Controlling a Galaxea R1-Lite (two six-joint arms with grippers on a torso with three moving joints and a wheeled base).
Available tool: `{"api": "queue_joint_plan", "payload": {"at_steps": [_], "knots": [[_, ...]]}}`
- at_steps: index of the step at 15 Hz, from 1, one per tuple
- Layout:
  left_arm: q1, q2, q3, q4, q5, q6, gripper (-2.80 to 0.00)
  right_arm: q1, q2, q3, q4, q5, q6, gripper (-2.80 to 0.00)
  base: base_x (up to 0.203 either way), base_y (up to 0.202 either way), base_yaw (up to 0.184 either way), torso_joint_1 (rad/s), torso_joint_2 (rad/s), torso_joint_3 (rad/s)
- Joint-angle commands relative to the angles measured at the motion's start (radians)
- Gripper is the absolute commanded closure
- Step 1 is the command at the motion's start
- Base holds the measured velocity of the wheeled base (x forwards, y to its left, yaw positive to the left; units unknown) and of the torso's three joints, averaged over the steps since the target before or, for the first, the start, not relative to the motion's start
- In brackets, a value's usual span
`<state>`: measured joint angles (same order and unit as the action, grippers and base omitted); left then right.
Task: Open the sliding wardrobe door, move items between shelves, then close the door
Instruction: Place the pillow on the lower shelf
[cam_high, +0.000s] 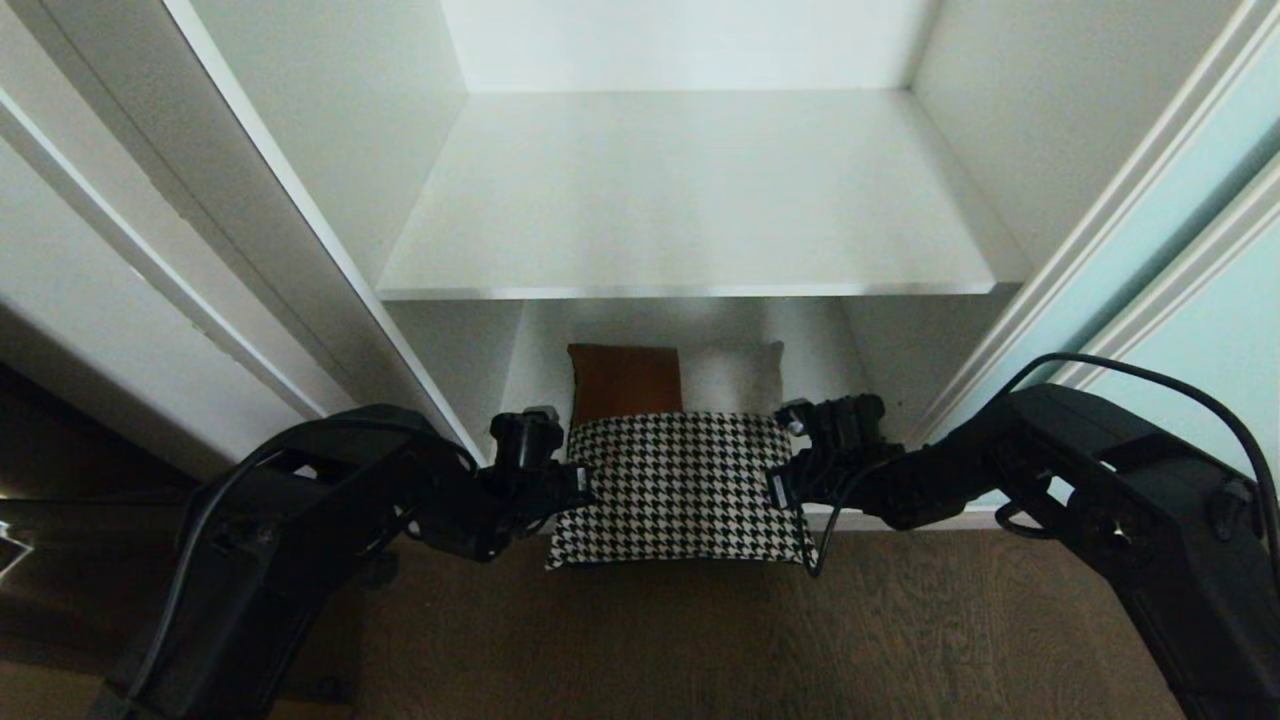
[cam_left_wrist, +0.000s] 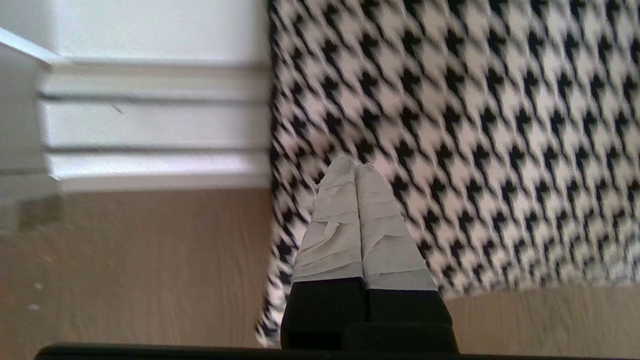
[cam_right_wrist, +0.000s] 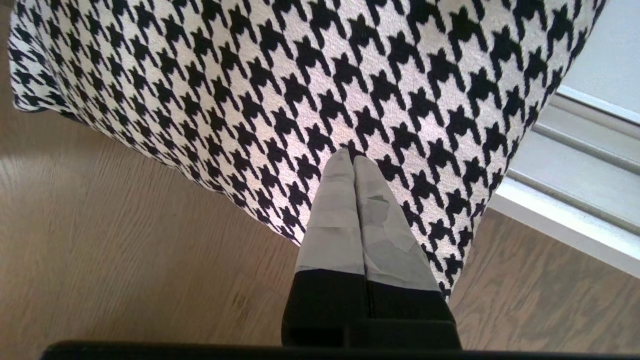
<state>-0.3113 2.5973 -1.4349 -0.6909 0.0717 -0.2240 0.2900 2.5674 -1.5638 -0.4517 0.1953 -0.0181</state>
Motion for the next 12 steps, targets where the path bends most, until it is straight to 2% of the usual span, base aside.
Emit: {"api": "queue_joint_plan", "payload": {"at_steps": [1,6,8,10,12], "knots": [[-0.002,-0.009,0.017,-0.006,-0.021,-0.003,0.00,0.003,0.019,0.004,-0.005,0.003,0.003,0.00,0.000,0.000,0.000,0.000,0.00,0.000],[-0.002,-0.049,0.031,-0.005,-0.023,-0.010,0.00,-0.004,-0.033,0.024,-0.006,0.019,0.064,0.00,0.000,0.000,0.000,0.000,0.00,0.000],[-0.012,-0.116,0.108,-0.001,-0.021,0.005,0.00,-0.005,-0.113,0.113,-0.007,0.022,0.053,0.00,0.000,0.000,0.000,0.000,0.00,0.000],[-0.047,-0.167,0.174,-0.005,-0.003,0.058,0.00,-0.007,-0.204,0.244,-0.006,0.032,0.023,0.00,0.000,0.000,0.000,0.000,0.00,0.000],[-0.062,-0.269,0.300,-0.007,0.026,0.075,0.00,-0.006,-0.301,0.384,-0.015,0.038,-0.006,0.00,0.000,0.000,0.000,0.000,0.00,0.000]]}}
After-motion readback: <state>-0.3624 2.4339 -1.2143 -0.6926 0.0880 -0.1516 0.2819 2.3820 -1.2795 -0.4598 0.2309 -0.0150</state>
